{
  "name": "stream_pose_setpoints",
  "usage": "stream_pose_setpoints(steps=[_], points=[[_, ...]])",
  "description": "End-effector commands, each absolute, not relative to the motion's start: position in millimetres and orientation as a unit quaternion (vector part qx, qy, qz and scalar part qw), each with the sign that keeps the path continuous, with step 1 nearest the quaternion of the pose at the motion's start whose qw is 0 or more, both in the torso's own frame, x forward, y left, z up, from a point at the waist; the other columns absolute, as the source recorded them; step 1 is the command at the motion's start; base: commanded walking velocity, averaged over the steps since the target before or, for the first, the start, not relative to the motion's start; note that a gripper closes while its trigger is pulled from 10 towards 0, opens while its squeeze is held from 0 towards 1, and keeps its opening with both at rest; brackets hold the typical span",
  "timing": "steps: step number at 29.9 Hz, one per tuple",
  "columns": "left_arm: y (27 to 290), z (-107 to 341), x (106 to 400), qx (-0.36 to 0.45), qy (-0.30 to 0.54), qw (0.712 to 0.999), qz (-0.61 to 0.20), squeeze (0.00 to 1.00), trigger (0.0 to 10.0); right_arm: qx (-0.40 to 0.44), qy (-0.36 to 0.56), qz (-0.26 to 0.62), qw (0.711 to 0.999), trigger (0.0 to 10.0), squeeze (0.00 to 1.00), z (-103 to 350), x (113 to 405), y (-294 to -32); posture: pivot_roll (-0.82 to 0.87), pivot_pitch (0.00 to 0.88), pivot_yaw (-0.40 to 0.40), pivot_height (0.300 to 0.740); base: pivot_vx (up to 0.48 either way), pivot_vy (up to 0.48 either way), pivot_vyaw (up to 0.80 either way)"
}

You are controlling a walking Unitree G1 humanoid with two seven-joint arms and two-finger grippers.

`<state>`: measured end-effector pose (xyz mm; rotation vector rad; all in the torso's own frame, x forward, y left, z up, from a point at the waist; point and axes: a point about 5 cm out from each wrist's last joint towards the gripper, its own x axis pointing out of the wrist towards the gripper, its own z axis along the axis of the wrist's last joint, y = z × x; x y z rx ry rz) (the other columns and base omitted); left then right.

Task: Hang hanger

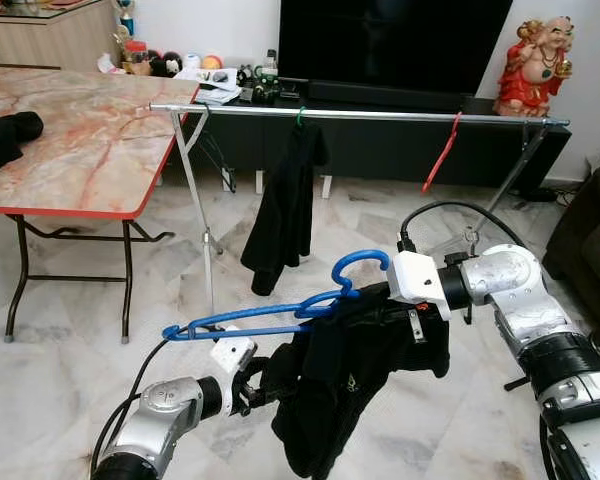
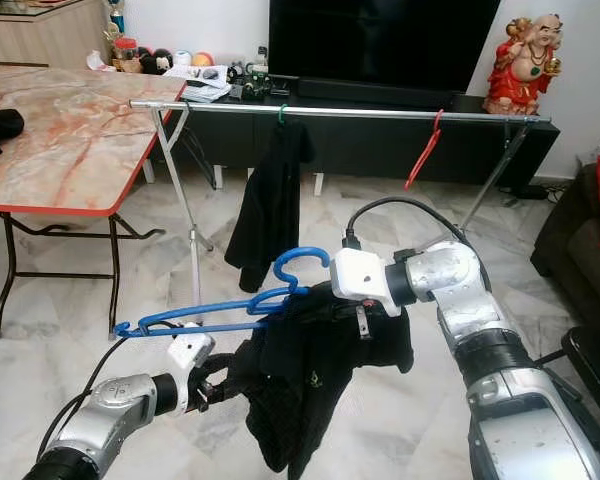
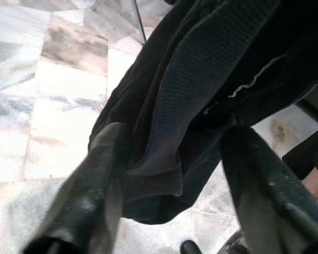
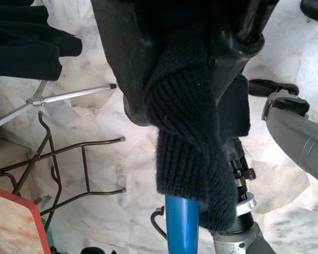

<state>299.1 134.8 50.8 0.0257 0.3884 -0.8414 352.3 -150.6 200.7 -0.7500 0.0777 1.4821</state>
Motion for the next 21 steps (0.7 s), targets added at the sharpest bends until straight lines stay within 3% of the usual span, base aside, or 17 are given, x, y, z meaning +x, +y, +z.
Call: stream_pose_setpoints(steps=[1, 21], points=[[130.7, 54.7, 302.6, 0.008, 0.177, 0.893, -0.413, 0.00, 0.0, -0.345, 0.010, 0.652, 0.675, 0.0, 0.00, 216.9, 355.9, -146.3, 0.09, 0.000, -0.097, 0.740, 0.000, 0.000, 0.00], [124.3, 51.7, 298.0, 0.002, 0.183, 0.879, -0.441, 0.00, 0.0, -0.349, 0.003, 0.643, 0.682, 0.0, 0.00, 222.1, 359.1, -145.2, 0.08, 0.000, -0.094, 0.740, 0.000, 0.000, 0.00]])
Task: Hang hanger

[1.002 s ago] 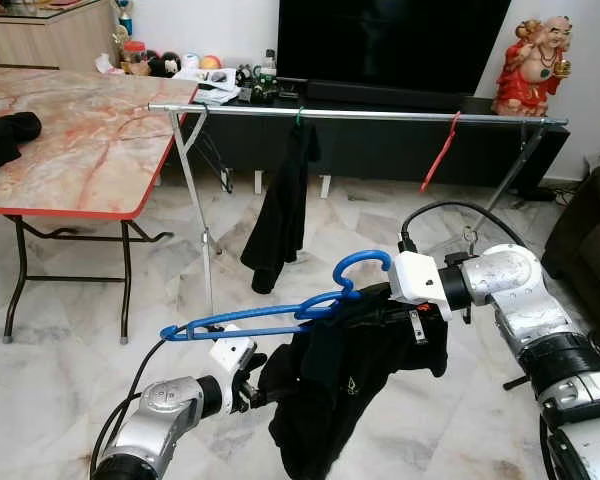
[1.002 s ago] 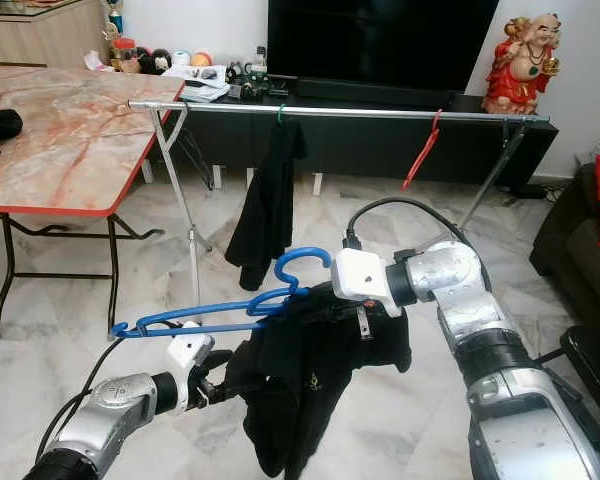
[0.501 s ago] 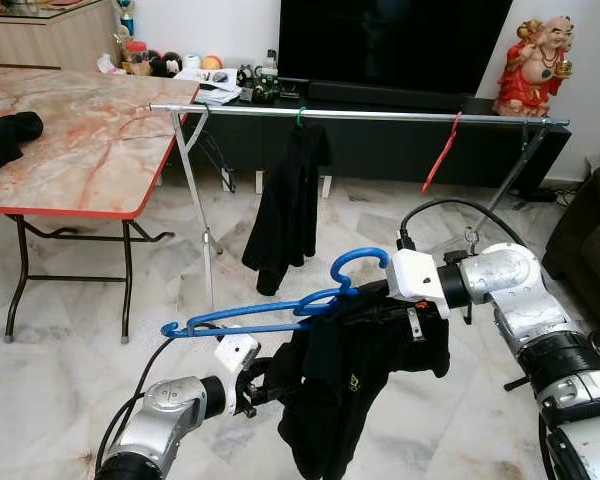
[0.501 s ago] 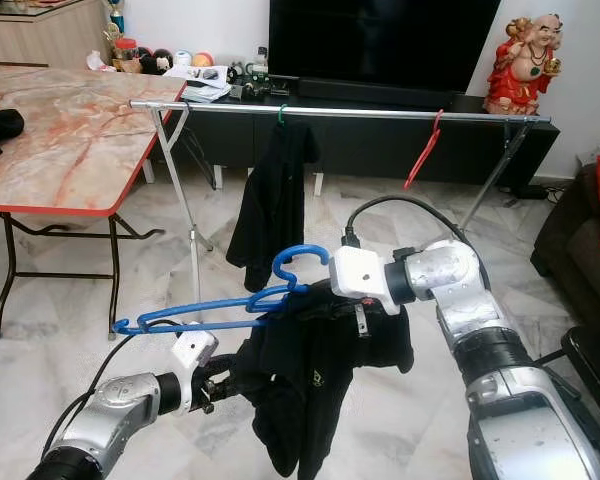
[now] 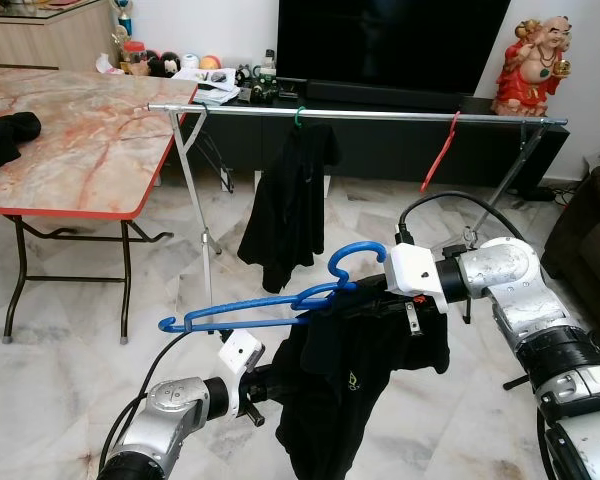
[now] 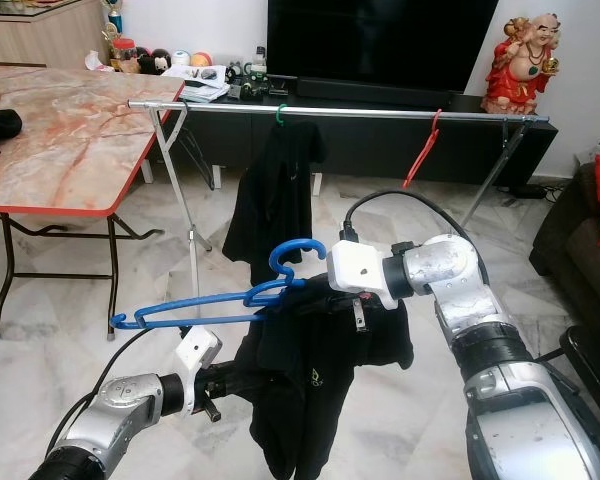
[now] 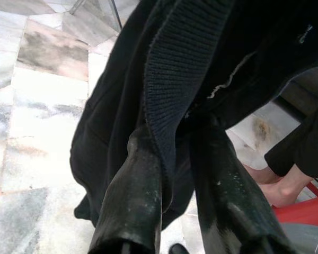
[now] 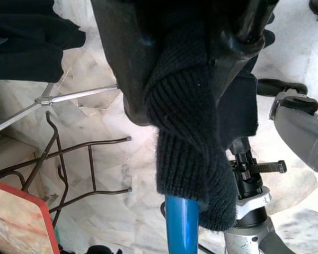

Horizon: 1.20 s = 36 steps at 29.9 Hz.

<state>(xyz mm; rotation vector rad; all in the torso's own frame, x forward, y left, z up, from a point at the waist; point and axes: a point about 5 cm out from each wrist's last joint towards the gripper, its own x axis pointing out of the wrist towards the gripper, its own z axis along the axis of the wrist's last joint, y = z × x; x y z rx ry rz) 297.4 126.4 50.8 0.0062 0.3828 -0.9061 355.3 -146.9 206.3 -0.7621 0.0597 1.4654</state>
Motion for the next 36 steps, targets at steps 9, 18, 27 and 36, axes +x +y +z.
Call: stream_pose_setpoints(steps=[9, 18, 27, 36], points=[[124.0, 51.9, 298.0, 0.005, 0.182, 0.878, -0.443, 0.00, 0.0, -0.351, 0.007, 0.636, 0.687, 0.0, 0.00, 220.4, 360.3, -147.1, 0.08, 0.000, -0.089, 0.740, 0.000, 0.000, 0.00], [127.2, 50.1, 300.4, 0.021, 0.186, 0.885, -0.427, 0.00, 0.0, -0.343, 0.015, 0.626, 0.700, 0.0, 0.00, 215.5, 362.5, -148.7, 0.08, 0.000, -0.086, 0.740, 0.000, 0.000, 0.00], [148.4, 40.8, 302.8, 0.044, 0.203, 0.915, -0.347, 0.00, 0.0, -0.339, 0.065, 0.618, 0.707, 0.0, 0.00, 192.3, 357.3, -168.7, 0.09, 0.000, -0.079, 0.740, 0.000, 0.000, 0.00], [160.2, 31.5, 298.1, 0.050, 0.220, 0.922, -0.315, 0.00, 0.0, -0.317, 0.113, 0.624, 0.705, 0.0, 0.00, 179.5, 346.0, -198.8, 0.09, 0.000, -0.068, 0.740, 0.000, 0.000, 0.00]])
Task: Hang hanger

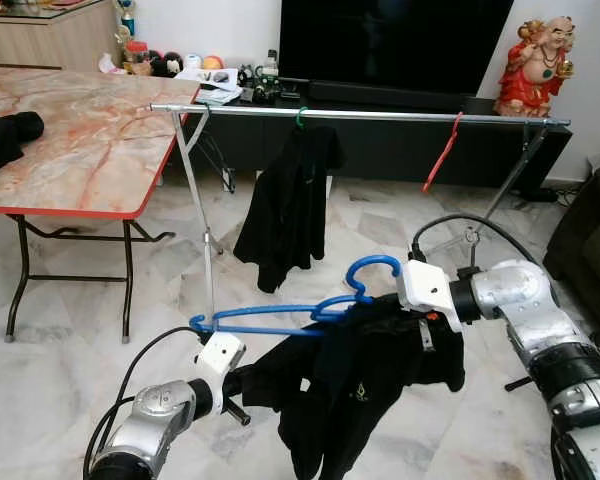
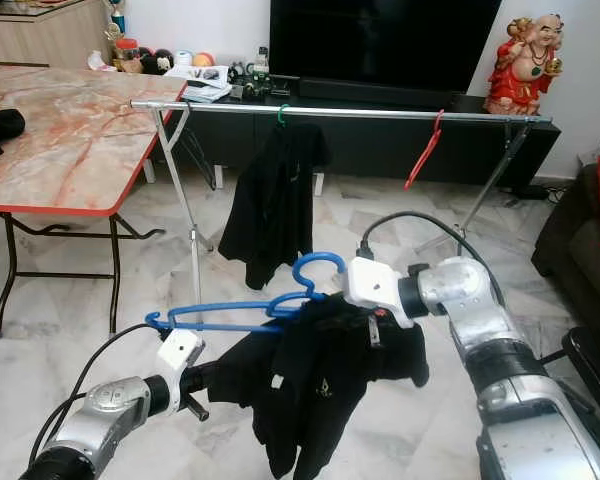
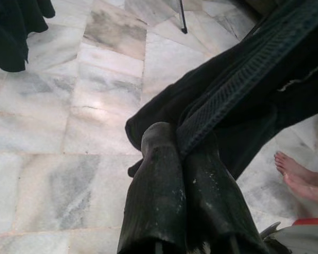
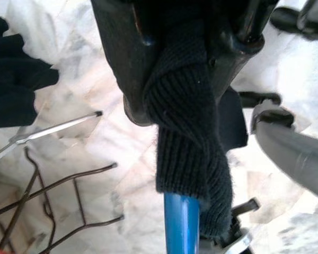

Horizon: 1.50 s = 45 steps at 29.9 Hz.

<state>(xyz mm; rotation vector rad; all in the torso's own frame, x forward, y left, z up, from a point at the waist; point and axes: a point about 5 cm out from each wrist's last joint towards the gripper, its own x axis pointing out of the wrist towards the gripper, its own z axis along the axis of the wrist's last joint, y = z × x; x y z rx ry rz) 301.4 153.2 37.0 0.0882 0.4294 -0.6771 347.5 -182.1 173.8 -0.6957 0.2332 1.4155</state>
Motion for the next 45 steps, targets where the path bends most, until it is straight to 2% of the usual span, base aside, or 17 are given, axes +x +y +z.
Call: stream_pose_setpoints(steps=[1, 10, 12, 18, 23, 28, 31, 39, 42, 45], points=[[160.4, 30.8, 297.7, 0.050, 0.221, 0.922, -0.314, 0.00, 0.0, -0.317, 0.120, 0.620, 0.707, 0.0, 0.00, 178.0, 344.8, -203.8, 0.09, 0.000, -0.067, 0.740, 0.000, 0.000, 0.00], [159.8, 29.1, 296.4, 0.049, 0.222, 0.921, -0.318, 0.00, 0.0, -0.325, 0.152, 0.554, 0.751, 0.0, 0.00, 175.2, 343.9, -234.8, 0.08, 0.000, -0.058, 0.740, 0.000, 0.000, 0.00], [159.1, 29.3, 296.3, 0.048, 0.221, 0.920, -0.321, 0.00, 0.0, -0.333, 0.160, 0.547, 0.751, 0.0, 0.00, 172.2, 343.0, -237.5, 0.08, 0.000, -0.057, 0.740, 0.000, 0.000, 0.00], [158.7, 29.0, 296.4, 0.046, 0.225, 0.919, -0.321, 0.00, 0.0, -0.344, 0.184, 0.553, 0.736, 0.0, 0.00, 164.0, 332.2, -251.7, 0.08, 0.000, -0.057, 0.740, 0.000, 0.000, 0.00], [161.8, 26.6, 294.6, 0.049, 0.231, 0.917, -0.320, 0.00, 0.0, -0.361, 0.241, 0.542, 0.720, 0.0, 0.00, 156.3, 320.1, -275.4, 0.08, 0.000, -0.053, 0.740, 0.000, 0.000, 0.00], [160.8, 26.4, 294.4, 0.048, 0.232, 0.916, -0.322, 0.00, 0.0, -0.433, 0.314, 0.514, 0.671, 0.0, 0.00, 144.0, 310.5, -295.6, 0.07, 0.000, -0.050, 0.740, 0.000, 0.000, 0.00], [159.5, 27.3, 295.2, 0.049, 0.232, 0.916, -0.324, 0.00, 0.0, -0.464, 0.334, 0.486, 0.661, 0.0, 0.00, 139.4, 310.7, -301.9, 0.07, 0.000, -0.048, 0.740, 0.000, 0.000, 0.00], [159.6, 28.2, 294.3, 0.057, 0.238, 0.908, -0.340, 0.00, 0.0, -0.502, 0.326, 0.448, 0.665, 0.0, 0.00, 133.2, 317.4, -298.5, 0.08, 0.000, -0.046, 0.740, 0.000, 0.000, 0.00], [160.5, 27.9, 289.6, 0.084, 0.250, 0.891, -0.369, 0.00, 0.0, -0.523, 0.286, 0.412, 0.689, 0.0, 0.00, 129.1, 326.0, -289.4, 0.09, 0.000, -0.048, 0.740, 0.000, 0.000, 0.00], [160.8, 28.0, 288.9, 0.100, 0.251, 0.887, -0.374, 0.00, 0.0, -0.520, 0.292, 0.419, 0.685, 0.0, 0.00, 119.7, 322.8, -286.3, 0.09, 0.000, -0.048, 0.740, 0.000, 0.000, 0.00]])
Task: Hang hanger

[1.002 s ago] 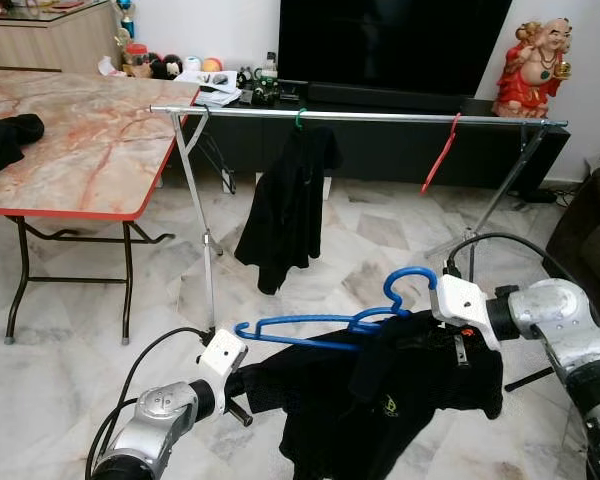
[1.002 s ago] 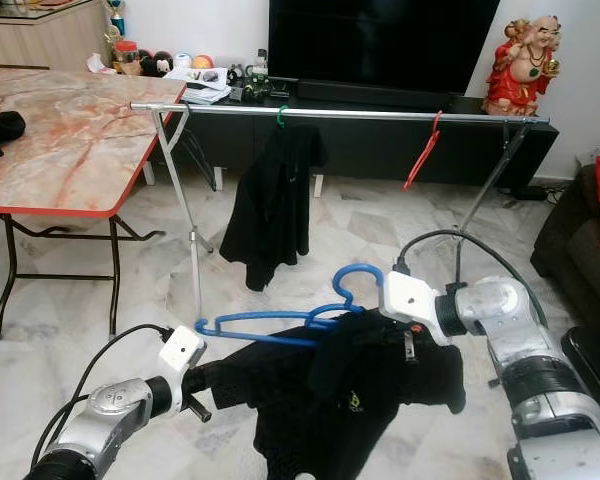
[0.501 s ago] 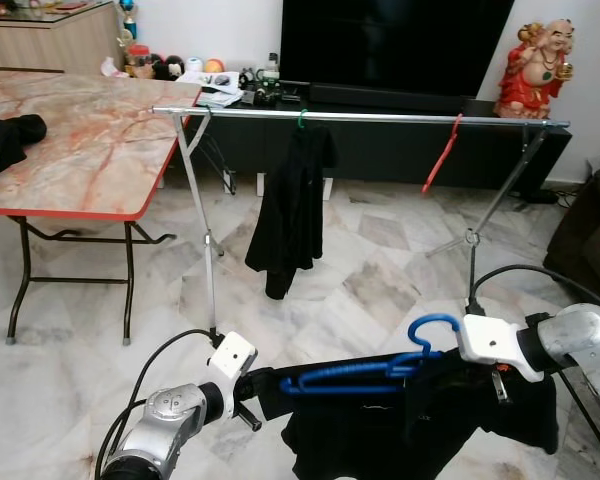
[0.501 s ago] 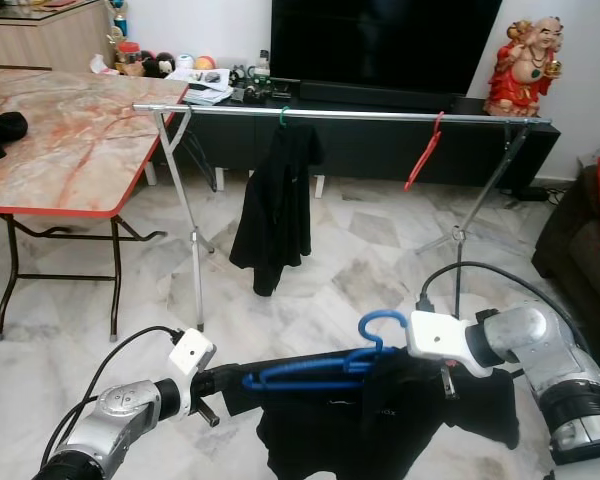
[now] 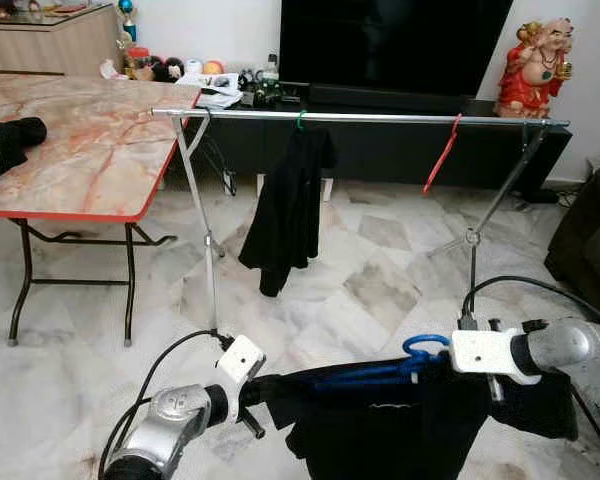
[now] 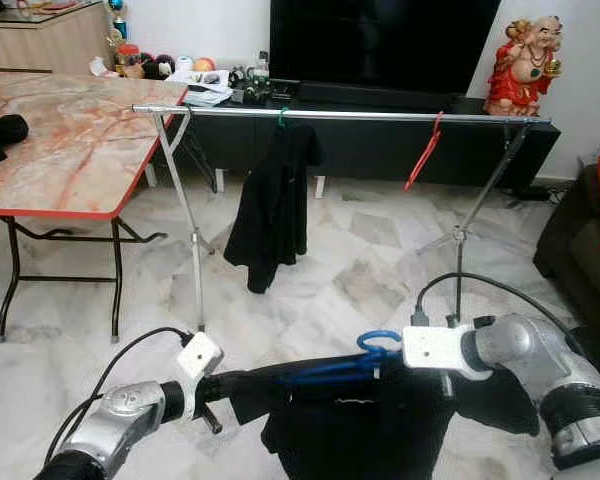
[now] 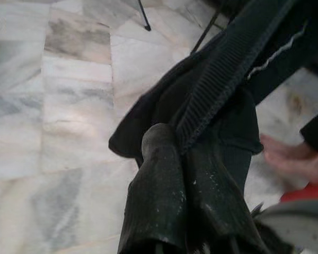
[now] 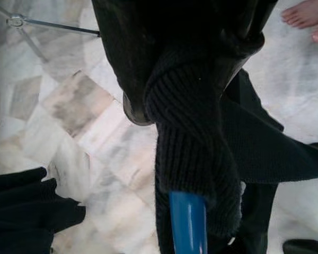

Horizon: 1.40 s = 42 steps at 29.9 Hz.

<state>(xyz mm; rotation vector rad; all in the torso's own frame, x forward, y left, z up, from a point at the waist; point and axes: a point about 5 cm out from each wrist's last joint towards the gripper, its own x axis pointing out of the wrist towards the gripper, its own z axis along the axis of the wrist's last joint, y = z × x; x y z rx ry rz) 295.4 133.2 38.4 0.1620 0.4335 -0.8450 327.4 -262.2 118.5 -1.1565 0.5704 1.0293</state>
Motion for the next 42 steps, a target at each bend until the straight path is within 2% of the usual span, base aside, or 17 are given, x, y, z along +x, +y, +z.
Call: stream_pose_setpoints(steps=[1, 7, 14, 15, 18, 20, 21, 22, 24, 25, 26, 28, 29, 30, 31, 32, 42], points=[[160.3, 28.4, 288.8, 0.098, 0.250, 0.886, -0.377, 0.00, 0.0, -0.517, 0.296, 0.425, 0.681, 0.0, 0.00, 115.1, 320.8, -284.9, 0.09, 0.000, -0.047, 0.740, 0.000, 0.000, 0.00], [154.5, 48.0, 296.4, 0.105, 0.219, 0.884, -0.399, 0.00, 0.0, -0.531, 0.306, 0.445, 0.653, 0.0, 0.00, 80.5, 308.6, -270.3, 0.09, 0.000, -0.049, 0.740, 0.000, 0.000, 0.00], [140.3, 79.7, 299.1, 0.099, 0.169, 0.875, -0.443, 0.00, 0.0, -0.516, 0.296, 0.413, 0.689, 0.0, 0.00, 43.4, 301.0, -245.0, 0.11, 0.000, -0.050, 0.740, 0.000, 0.000, 0.00], [135.2, 86.9, 296.6, 0.096, 0.158, 0.867, -0.463, 0.00, 0.0, -0.502, 0.294, 0.396, 0.710, 0.0, 0.00, 38.6, 301.4, -239.4, 0.11, 0.000, -0.051, 0.740, 0.000, 0.000, 0.00], [131.2, 92.8, 293.0, 0.095, 0.152, 0.859, -0.479, 0.00, 0.0, -0.492, 0.289, 0.379, 0.729, 0.0, 0.00, 35.8, 302.7, -234.9, 0.11, 0.000, -0.051, 0.740, 0.000, 0.000, 0.00], [126.5, 99.0, 288.2, 0.093, 0.146, 0.851, -0.497, 0.00, 0.0, -0.458, 0.280, 0.335, 0.774, 0.0, 0.00, 35.8, 308.5, -228.9, 0.11, 0.000, -0.051, 0.740, 0.000, 0.000, 0.00], [122.5, 103.7, 284.7, 0.091, 0.140, 0.845, -0.508, 0.00, 0.0, -0.412, 0.270, 0.299, 0.817, 0.0, 0.00, 36.2, 313.2, -222.3, 0.11, 0.000, -0.051, 0.740, 0.000, 0.000, 0.00], [117.9, 106.6, 283.1, 0.089, 0.135, 0.841, -0.517, 0.00, 0.0, -0.374, 0.269, 0.289, 0.839, 0.0, 0.00, 34.8, 314.3, -216.4, 0.12, 0.000, -0.057, 0.740, 0.000, 0.000, 0.00], [111.4, 110.9, 280.7, 0.088, 0.127, 0.835, -0.528, 0.00, 0.0, -0.329, 0.268, 0.288, 0.858, 0.0, 0.00, 31.9, 314.0, -207.2, 0.12, 0.000, -0.056, 0.740, 0.000, 0.000, 0.00], [106.0, 114.9, 278.7, 0.086, 0.120, 0.830, -0.537, 0.00, 2.4, -0.303, 0.264, 0.293, 0.868, 0.0, 0.00, 29.7, 313.4, -198.9, 0.12, 0.000, -0.056, 0.740, 0.000, 0.000, 0.00], [103.1, 117.4, 277.5, 0.084, 0.117, 0.828, -0.541, 0.00, 3.0, -0.290, 0.261, 0.291, 0.873, 0.0, 0.00, 28.9, 313.5, -195.0, 0.12, 0.000, -0.056, 0.740, 0.000, 0.000, 0.00], [94.9, 123.4, 272.3, 0.080, 0.109, 0.815, -0.564, 0.00, 3.1, -0.270, 0.253, 0.285, 0.885, 0.0, 0.00, 28.1, 314.7, -186.5, 0.12, 0.000, -0.056, 0.740, 0.000, 0.000, 0.00], [92.4, 125.7, 270.5, 0.078, 0.105, 0.810, -0.571, 0.38, 5.1, -0.259, 0.251, 0.286, 0.888, 0.0, 0.00, 28.1, 315.2, -182.9, 0.13, 0.000, -0.055, 0.740, 0.000, 0.000, 0.00], [90.9, 127.0, 269.5, 0.077, 0.102, 0.808, -0.575, 0.38, 5.1, -0.251, 0.251, 0.287, 0.890, 0.0, 0.00, 28.0, 315.5, -180.6, 0.13, 0.000, -0.055, 0.740, 0.000, 0.000, 0.00], [88.9, 129.4, 267.8, 0.074, 0.098, 0.805, -0.581, 0.84, 7.0, -0.245, 0.248, 0.289, 0.892, 0.0, 0.00, 28.2, 315.9, -177.4, 0.13, 0.000, -0.055, 0.740, 0.000, 0.000, 0.00], [86.4, 132.4, 265.3, 0.068, 0.095, 0.798, -0.591, 1.00, 10.0, -0.243, 0.243, 0.290, 0.893, 0.0, 0.00, 28.7, 316.8, -173.6, 0.13, 0.000, -0.055, 0.740, 0.000, 0.000, 0.00], [93.1, 141.4, 255.5, 0.068, 0.103, 0.789, -0.602, 1.00, 10.0, -0.243, 0.206, 0.269, 0.909, 0.0, 0.00, 42.4, 330.9, -159.0, 0.14, 0.000, -0.055, 0.740, 0.000, 0.000, 0.00]])
